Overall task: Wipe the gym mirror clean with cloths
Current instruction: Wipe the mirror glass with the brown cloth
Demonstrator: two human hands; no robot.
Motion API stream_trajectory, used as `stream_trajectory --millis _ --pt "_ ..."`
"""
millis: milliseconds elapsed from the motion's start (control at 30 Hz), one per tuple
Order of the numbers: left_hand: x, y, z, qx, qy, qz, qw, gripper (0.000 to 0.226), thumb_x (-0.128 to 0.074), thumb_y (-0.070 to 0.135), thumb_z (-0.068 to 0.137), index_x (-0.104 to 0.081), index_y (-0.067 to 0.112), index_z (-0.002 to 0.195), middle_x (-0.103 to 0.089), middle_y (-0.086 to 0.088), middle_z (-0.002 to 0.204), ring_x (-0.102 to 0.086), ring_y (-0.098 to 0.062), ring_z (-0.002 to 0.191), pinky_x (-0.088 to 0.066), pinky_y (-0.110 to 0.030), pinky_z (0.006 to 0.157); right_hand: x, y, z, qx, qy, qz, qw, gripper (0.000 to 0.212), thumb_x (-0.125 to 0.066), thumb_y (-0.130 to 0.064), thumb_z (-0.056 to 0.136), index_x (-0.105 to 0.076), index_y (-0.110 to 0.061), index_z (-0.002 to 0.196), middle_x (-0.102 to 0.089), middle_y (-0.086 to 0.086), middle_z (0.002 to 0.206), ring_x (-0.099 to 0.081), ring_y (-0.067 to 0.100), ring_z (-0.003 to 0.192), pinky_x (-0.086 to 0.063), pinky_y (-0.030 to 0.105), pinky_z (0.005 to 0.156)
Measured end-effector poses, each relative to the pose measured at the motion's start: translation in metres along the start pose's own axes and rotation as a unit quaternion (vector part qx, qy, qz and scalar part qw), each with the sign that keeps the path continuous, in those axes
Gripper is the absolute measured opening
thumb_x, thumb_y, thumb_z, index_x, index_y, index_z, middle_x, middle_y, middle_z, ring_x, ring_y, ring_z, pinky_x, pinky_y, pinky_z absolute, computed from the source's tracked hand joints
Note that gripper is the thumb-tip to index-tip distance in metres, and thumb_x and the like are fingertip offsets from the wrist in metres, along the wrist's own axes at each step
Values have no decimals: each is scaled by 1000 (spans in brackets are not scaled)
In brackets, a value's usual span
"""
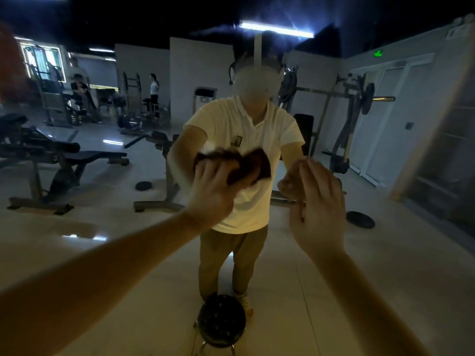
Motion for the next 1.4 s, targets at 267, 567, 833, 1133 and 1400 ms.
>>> stream_trajectory --millis 267,567,833,1133,1400 --pt "-54 78 -189 -357 -316 15 879 56 -91 35 74 -69 35 126 -65 6 125 -59 -18 112 -37 -36 104 -21 -26 -33 30 -31 -13 999 63 -44 -11 96 -35 -6 158 -17 10 171 -13 29 158 -25 53 124" --pt "54 -115 11 -96 -53 94 990 67 -75 15 85 -48 25 146 -50 -15 128 -48 -37 111 -48 -55 89 -4 -93 47 73 19 -4 997 70 -55 -11 94 -32 -11 160 -17 10 171 -12 28 158 -23 56 123" --pt "30 -81 -69 -120 -148 57 980 74 -70 22 92 -36 28 157 -52 -10 132 -54 -31 119 -50 -60 105 -18 -128 97 64 39 -75 994 63 -28 -37 101 -37 -10 157 -18 14 170 -12 34 158 -18 57 125" --pt "139 -233 102 148 63 130 978 64 -62 33 94 -43 8 149 -49 -26 117 -51 -38 95 -46 -44 79 -19 -132 101 60 81 -73 992 61 -49 -40 100 -44 -14 155 -29 12 167 -20 32 156 -23 57 123" --pt "98 -145 195 164 137 62 975 54 -47 28 106 -43 -3 150 -54 -27 121 -56 -32 95 -42 -31 72 47 -76 113 87 113 -64 988 59 -58 -30 102 -37 -16 156 -38 6 162 -35 22 148 -30 46 121"
Point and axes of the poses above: each hand's wrist, its own z-axis towards the middle knuckle, its own x-axis out of the back of the hand, y = z × x, the point moved 9 cm from there along z, towards the middle knuckle
